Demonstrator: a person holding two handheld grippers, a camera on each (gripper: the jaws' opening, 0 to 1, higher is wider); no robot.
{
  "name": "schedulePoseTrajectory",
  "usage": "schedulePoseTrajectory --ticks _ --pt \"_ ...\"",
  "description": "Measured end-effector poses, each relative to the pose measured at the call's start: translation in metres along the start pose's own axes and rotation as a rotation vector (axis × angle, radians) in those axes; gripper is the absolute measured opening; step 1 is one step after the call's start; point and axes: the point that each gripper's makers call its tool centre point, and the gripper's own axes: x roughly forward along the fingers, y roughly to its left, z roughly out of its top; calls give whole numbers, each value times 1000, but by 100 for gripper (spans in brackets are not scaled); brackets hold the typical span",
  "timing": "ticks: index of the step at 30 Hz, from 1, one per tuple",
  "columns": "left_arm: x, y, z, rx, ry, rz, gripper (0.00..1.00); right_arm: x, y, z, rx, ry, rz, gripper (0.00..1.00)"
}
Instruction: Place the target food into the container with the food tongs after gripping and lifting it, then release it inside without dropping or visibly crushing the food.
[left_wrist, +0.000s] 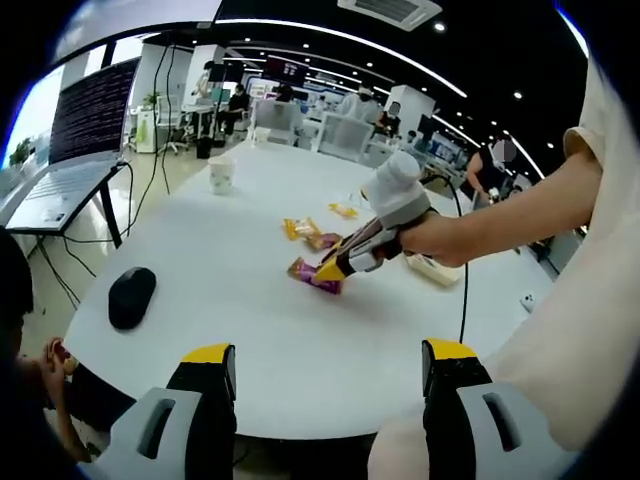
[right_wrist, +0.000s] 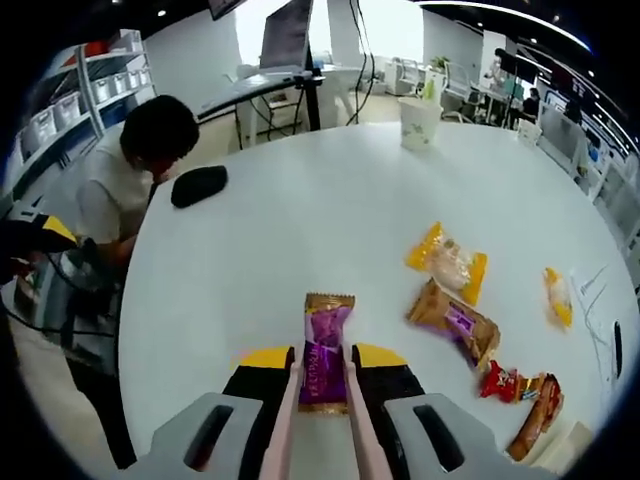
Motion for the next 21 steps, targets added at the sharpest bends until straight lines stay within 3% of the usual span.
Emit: schedulePoseTrajectory --ticks 8,16,21 --pt "-2 -1 -1 -2 -2 5 75 -2 1 -1 4 7 12 20" --pt "-2 -5 0 2 -8 3 76 -15 1 4 53 -40 12 20" --pt "1 -11 3 16 -10 -10 76 -35 -3 11 84 -90 -4 20"
